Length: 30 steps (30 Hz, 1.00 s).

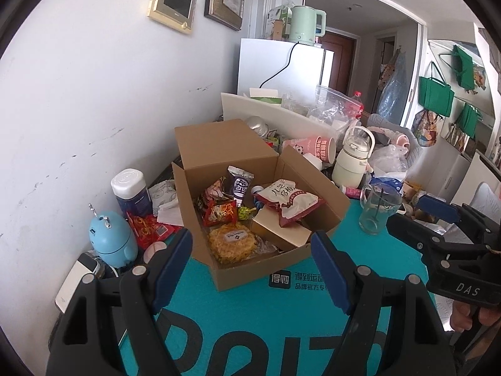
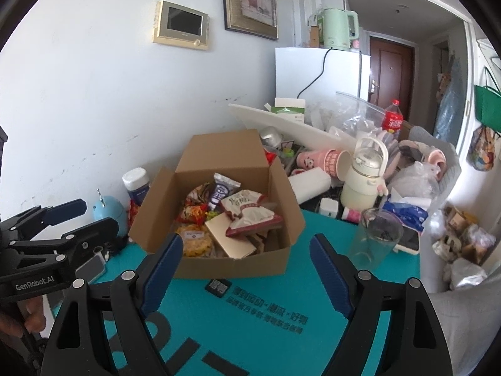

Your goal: Organize snacks

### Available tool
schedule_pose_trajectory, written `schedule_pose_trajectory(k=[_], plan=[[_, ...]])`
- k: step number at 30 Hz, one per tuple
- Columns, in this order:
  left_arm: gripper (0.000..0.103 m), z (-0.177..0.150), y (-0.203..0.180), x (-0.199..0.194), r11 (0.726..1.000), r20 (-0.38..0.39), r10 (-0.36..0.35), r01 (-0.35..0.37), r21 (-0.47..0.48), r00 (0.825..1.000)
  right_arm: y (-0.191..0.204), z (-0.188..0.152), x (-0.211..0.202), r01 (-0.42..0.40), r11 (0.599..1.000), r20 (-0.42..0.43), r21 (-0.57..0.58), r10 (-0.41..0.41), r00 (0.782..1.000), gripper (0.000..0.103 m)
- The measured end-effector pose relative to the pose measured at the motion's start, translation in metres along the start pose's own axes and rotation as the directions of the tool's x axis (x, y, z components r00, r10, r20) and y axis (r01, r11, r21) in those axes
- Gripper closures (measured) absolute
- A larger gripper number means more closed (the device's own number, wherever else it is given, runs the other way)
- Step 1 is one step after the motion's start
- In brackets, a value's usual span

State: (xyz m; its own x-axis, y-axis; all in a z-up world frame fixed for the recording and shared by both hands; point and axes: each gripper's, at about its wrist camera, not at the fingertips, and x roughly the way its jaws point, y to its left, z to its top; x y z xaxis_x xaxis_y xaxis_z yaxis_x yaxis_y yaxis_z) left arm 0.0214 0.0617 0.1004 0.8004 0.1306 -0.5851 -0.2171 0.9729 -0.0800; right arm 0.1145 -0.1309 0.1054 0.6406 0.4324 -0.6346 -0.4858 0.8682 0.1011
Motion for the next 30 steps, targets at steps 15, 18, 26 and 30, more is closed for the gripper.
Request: schedule_pose_trajectory(k=[15,18,26,30], plan=[[0.026,-0.005,0.008,0.002,0.999,-0.008,0.043,-0.044,-0.018,0.999,0.006,-0.002,0.013,-0.025,1.0,-0.036,-0.011,0.025,0.999,0.019],[0.026,-0.005,0.009,0.003,0.999,-0.013,0.043,-0.043,-0.019,0.999,0.007,-0.003,0.013,-0.025,1.0,-0.037,-0.015,0.024,0.999,0.019],[0.026,-0.005,0.006,0.005,0.999,-0.017,0.044,-0.044,-0.01,0.999,0.006,-0.002,0.013,-0.018,1.0,-0.038,-0.018,0.017,0.999,0.019],[0.026,-0.006,0.005,0.007,0.999,-0.021,0.045,-0.045,-0.009,0.999,0.005,-0.002,0.014,-0.021,1.0,-0.039,-0.015,0.02,0.999,0.019]])
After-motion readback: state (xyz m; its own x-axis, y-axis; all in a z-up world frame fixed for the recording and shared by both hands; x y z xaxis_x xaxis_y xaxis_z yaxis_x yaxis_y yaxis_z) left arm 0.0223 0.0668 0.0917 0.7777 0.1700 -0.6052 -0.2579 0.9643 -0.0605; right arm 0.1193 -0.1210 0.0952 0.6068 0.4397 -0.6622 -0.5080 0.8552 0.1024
